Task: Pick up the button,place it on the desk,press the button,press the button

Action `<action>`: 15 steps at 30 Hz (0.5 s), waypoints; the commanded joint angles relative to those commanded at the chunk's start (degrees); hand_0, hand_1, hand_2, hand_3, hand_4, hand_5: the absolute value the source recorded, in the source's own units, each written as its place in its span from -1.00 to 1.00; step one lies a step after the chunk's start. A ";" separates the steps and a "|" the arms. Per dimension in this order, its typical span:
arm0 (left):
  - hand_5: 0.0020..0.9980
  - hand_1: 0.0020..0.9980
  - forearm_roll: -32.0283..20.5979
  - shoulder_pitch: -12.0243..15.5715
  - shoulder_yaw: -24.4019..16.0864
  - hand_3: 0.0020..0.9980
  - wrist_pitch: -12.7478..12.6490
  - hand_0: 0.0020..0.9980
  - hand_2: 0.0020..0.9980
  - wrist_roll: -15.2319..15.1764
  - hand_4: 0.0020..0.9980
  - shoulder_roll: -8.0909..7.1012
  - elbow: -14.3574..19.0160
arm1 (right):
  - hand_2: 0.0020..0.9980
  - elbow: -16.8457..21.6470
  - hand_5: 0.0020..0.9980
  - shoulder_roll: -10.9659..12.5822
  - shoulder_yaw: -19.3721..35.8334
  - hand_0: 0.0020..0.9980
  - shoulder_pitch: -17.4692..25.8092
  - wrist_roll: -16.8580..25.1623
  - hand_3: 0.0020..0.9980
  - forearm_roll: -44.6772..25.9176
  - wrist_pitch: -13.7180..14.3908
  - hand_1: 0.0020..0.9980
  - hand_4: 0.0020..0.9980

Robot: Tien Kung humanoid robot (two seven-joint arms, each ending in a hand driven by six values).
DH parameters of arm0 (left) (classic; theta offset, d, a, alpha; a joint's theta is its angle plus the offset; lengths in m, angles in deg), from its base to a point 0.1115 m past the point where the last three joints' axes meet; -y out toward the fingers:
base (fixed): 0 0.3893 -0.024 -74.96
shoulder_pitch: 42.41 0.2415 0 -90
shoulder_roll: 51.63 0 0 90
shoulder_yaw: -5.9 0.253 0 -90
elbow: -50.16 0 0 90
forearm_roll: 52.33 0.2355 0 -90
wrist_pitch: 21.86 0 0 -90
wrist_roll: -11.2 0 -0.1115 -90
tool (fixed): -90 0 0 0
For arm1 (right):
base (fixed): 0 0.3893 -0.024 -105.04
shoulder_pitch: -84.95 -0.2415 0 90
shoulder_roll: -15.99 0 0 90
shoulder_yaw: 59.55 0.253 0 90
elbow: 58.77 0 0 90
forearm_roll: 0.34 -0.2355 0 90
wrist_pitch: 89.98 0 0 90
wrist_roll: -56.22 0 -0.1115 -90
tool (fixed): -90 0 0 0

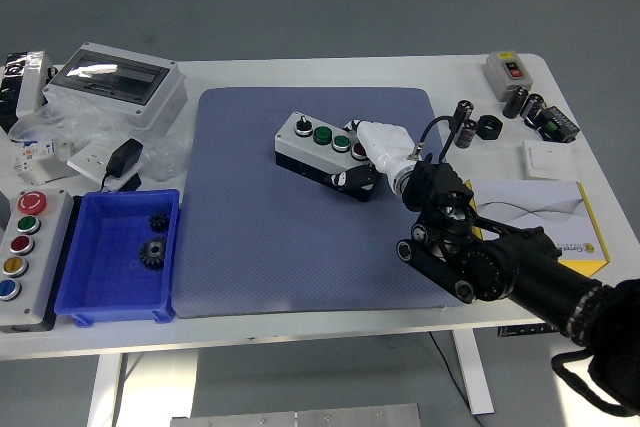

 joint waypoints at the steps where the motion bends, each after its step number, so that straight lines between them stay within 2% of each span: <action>1: -0.12 0.19 0.00 0.00 0.00 0.20 0.00 0.25 0.09 0.00 0.33 0.01 0.00 | -0.05 0.12 -0.52 0.05 0.01 -0.57 0.05 0.02 0.32 0.15 0.24 -0.17 0.45; 2: -0.11 0.19 -0.01 0.01 -0.01 0.20 0.00 0.25 0.09 0.00 0.33 0.01 0.00 | -0.20 0.21 -0.68 0.08 0.03 -0.68 0.09 0.04 0.12 0.24 0.39 -0.28 -0.08; 6: -0.11 0.19 -0.18 0.09 0.03 0.20 -0.01 0.25 0.09 -0.03 0.33 0.07 0.00 | -0.20 2.81 -0.68 1.19 0.52 -0.68 0.71 0.62 0.12 1.07 1.92 -0.28 -0.08; 8: -0.11 0.19 -0.42 0.19 0.09 0.20 -0.03 0.25 0.09 -0.11 0.33 0.10 0.00 | -0.20 5.47 -0.68 2.95 0.98 -0.68 1.49 2.17 0.12 0.11 1.90 -0.28 -0.08; 9: -0.09 0.19 -0.51 0.24 0.09 0.20 -0.04 0.25 0.09 -0.13 0.32 0.12 0.00 | -0.35 6.79 -0.90 3.91 1.22 -0.78 1.92 3.13 -0.20 -0.78 1.46 -0.40 -0.49; 14: -0.09 0.19 -0.79 0.66 -0.16 0.20 -0.17 0.25 0.09 -0.19 0.32 0.27 0.00 | -0.35 16.18 -0.90 10.26 1.83 -0.78 4.68 8.60 -0.20 -5.76 -3.99 -0.40 -0.49; 15: -0.09 0.19 -0.72 0.76 -0.31 0.20 -0.21 0.25 0.09 -0.18 0.32 0.27 0.00 | -0.38 18.54 -0.99 11.72 1.47 -0.79 5.07 9.19 -0.30 -6.39 -5.26 -0.42 -0.63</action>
